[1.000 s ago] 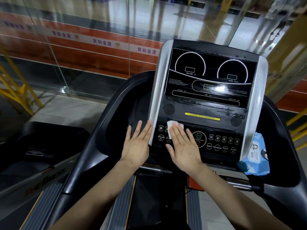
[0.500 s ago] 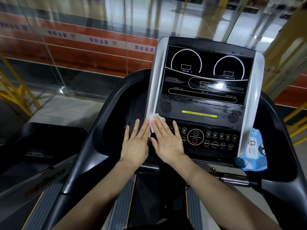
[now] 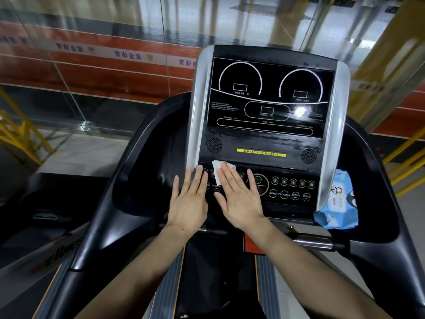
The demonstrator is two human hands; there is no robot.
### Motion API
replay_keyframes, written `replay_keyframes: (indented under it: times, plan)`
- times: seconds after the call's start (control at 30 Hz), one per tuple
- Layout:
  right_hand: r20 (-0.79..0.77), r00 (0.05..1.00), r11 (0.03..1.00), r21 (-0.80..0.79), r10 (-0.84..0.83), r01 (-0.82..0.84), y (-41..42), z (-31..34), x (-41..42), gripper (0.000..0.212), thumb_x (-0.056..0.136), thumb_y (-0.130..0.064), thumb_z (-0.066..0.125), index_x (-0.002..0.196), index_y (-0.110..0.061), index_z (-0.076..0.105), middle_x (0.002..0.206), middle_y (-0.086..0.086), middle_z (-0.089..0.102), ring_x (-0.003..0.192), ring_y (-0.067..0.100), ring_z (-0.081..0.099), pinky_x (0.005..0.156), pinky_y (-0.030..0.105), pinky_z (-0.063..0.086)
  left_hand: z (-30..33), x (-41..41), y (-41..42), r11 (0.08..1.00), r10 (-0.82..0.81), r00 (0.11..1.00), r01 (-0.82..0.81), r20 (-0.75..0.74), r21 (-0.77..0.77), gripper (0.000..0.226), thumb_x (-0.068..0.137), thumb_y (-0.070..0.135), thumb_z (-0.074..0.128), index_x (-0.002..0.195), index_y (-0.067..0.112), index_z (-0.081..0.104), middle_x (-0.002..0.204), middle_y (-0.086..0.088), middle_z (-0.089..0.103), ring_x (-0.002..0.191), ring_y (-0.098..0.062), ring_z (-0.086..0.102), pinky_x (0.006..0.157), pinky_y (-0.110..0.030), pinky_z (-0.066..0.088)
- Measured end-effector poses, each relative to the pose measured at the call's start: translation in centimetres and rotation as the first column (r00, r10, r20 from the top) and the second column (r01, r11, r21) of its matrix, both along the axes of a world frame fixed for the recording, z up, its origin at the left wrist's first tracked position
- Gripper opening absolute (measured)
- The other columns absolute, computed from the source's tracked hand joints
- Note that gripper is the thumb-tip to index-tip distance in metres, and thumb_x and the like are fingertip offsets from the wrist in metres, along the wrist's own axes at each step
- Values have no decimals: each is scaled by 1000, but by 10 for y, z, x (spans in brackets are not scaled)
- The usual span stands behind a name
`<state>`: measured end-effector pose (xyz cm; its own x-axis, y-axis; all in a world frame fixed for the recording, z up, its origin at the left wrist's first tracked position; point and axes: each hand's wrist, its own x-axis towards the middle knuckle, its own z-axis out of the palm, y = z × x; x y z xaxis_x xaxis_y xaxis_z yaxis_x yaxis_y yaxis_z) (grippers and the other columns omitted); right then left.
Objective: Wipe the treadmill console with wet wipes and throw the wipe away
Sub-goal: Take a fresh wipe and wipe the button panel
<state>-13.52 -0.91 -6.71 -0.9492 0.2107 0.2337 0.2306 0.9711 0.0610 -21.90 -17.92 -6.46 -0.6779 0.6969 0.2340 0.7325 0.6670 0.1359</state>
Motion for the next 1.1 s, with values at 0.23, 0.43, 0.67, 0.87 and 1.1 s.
replay_keyframes:
  times: [0.23,0.43,0.67,0.87,1.1]
  plan:
    - [-23,999,999,-24,-29,29,48,-4,42,67,111,-53,24,168,-21,8,176,-3,-1,162,11,0,129,58,6,6,25,40,1000,-26,1000,26,-9,-18,74,101,26,46,165,13,11,174,-4,-3,160,-29,-10,128,-59,6]
    - [-30,995,996,-16,-91,90,108,-4,100,69,111,-52,25,168,-20,5,176,-3,-4,162,10,-2,130,57,7,10,60,83,999,-49,998,50,31,-19,75,102,25,45,166,16,5,174,0,-9,159,-27,-13,129,-55,4]
    - [-32,987,988,-25,-156,155,165,-3,147,70,110,-53,28,168,-17,12,177,-1,2,162,11,2,130,56,10,15,103,130,995,-95,994,97,46,-39,73,105,26,39,166,18,0,173,0,-16,158,-25,-21,130,-53,0]
    - [5,979,977,-64,-203,203,179,-4,158,72,109,-57,19,168,-18,3,176,-3,-6,161,11,-7,130,55,4,19,125,156,992,-105,994,106,28,-67,75,104,27,43,166,18,1,173,0,-13,159,-27,-18,130,-54,1]
    - [-30,974,963,-159,-225,217,167,-12,156,72,109,-54,23,168,-17,1,176,-2,-9,161,12,-10,131,51,0,15,139,159,990,-110,993,113,43,-86,75,103,26,43,166,18,3,173,-1,-11,158,-29,-17,129,-54,-1]
